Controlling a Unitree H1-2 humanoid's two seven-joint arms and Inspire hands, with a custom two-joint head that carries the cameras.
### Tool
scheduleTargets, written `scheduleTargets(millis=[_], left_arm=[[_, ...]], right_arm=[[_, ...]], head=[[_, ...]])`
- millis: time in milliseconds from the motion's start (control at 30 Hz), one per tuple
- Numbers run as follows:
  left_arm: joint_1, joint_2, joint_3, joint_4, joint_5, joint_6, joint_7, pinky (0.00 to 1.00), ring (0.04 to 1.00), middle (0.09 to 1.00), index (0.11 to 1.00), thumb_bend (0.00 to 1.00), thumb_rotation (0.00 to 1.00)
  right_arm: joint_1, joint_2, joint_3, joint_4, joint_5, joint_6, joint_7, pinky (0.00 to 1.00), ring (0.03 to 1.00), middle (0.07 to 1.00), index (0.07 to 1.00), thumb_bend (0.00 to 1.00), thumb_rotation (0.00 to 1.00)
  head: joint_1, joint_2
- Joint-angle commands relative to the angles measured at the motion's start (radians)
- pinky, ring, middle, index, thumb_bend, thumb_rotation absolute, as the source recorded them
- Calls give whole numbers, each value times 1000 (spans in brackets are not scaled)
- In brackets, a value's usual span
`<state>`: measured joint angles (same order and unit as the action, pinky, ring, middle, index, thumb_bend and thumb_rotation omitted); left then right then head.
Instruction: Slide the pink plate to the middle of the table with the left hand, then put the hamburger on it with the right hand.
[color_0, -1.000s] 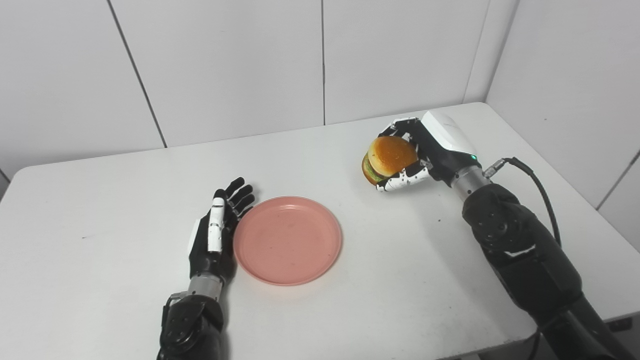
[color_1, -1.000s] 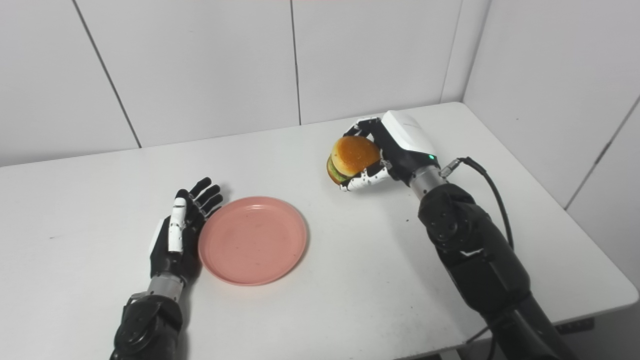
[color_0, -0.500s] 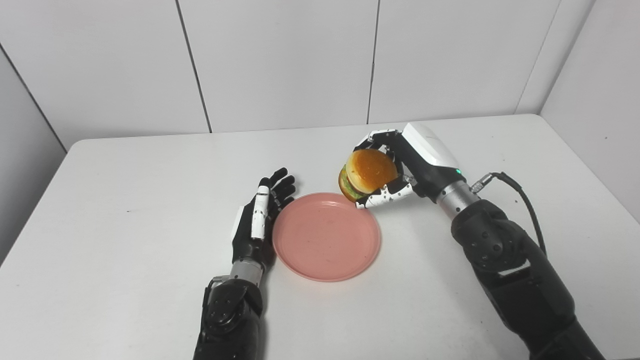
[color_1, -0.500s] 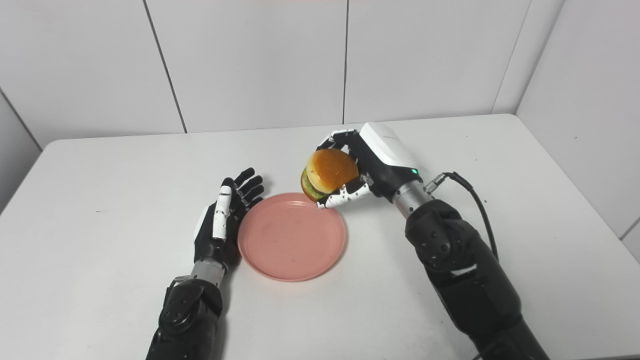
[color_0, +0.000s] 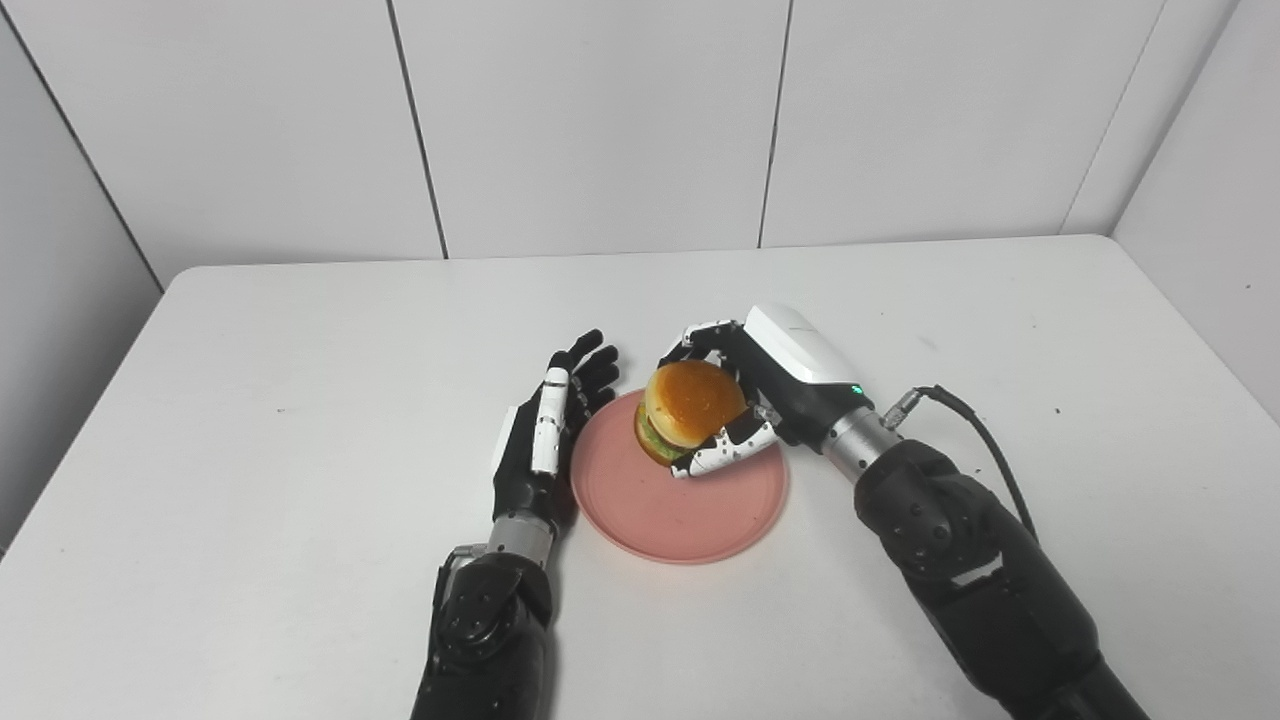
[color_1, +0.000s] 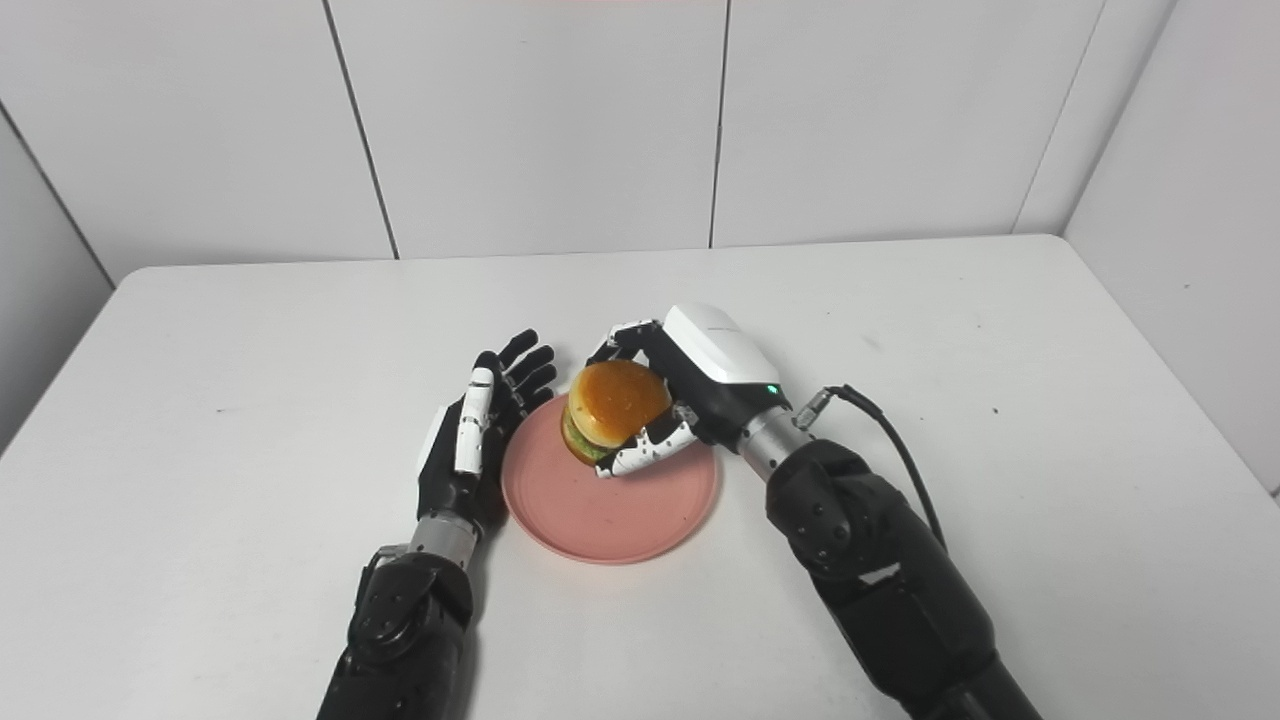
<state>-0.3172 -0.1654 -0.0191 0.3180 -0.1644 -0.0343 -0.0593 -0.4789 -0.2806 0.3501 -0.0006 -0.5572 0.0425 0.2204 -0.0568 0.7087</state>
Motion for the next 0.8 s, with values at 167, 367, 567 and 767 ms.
scheduleTargets(millis=[167, 367, 567, 767], left_arm=[[-3, -12, -7, -19, 7, 20, 9, 891, 885, 857, 828, 406, 1000], [-6, -8, -9, -16, 8, 17, 7, 898, 887, 856, 826, 409, 1000], [-7, -7, -11, -15, 9, 13, 6, 894, 886, 854, 824, 410, 1000], [-8, -6, -11, -20, 6, 19, 4, 892, 887, 856, 825, 413, 1000]], right_arm=[[-51, 0, 19, 24, -23, -78, 1, 169, 235, 471, 481, 524, 0], [-52, -9, 32, 47, -36, -93, 10, 189, 252, 471, 481, 524, 0], [-58, -32, 42, 55, -63, -109, 24, 214, 277, 468, 484, 523, 0], [-62, -39, 45, 54, -79, -98, 39, 213, 275, 473, 484, 523, 0]], head=[[1, 2], [0, 3], [-3, 5], [-8, 7]])
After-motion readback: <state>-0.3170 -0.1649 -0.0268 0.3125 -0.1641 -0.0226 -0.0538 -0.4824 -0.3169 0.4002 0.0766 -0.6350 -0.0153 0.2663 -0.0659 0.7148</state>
